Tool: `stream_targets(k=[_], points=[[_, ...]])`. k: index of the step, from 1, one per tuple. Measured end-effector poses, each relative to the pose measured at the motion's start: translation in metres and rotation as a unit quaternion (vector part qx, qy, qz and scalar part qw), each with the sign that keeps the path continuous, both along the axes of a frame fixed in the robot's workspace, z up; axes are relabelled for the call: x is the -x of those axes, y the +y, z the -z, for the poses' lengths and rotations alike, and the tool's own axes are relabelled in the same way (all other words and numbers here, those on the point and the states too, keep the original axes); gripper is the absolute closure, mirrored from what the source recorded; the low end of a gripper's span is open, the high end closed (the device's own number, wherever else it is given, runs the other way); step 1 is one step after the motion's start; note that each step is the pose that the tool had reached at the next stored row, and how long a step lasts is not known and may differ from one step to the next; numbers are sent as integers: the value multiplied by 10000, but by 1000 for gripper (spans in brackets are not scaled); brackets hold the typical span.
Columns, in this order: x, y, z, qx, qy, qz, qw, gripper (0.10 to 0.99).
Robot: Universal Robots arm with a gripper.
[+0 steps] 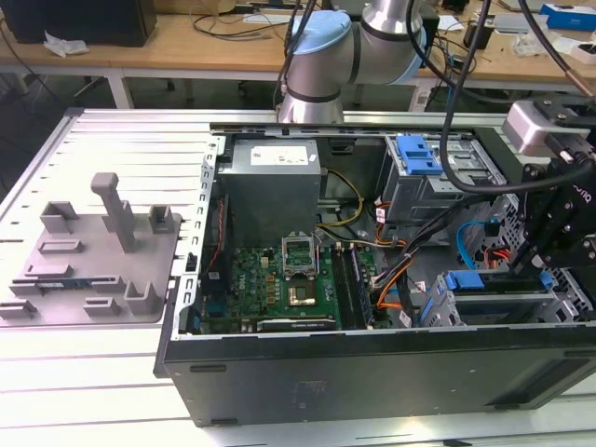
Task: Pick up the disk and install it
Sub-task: 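Insert the first disk wire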
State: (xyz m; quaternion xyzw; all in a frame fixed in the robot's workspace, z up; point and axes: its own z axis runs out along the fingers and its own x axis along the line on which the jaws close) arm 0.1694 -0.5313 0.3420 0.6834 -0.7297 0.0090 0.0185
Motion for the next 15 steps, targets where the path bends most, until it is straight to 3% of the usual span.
stream_targets(k=[8, 15], points=[[0, 13, 13, 18, 0, -1, 10000, 922], [0, 30, -9, 73, 0, -26, 10000, 922]])
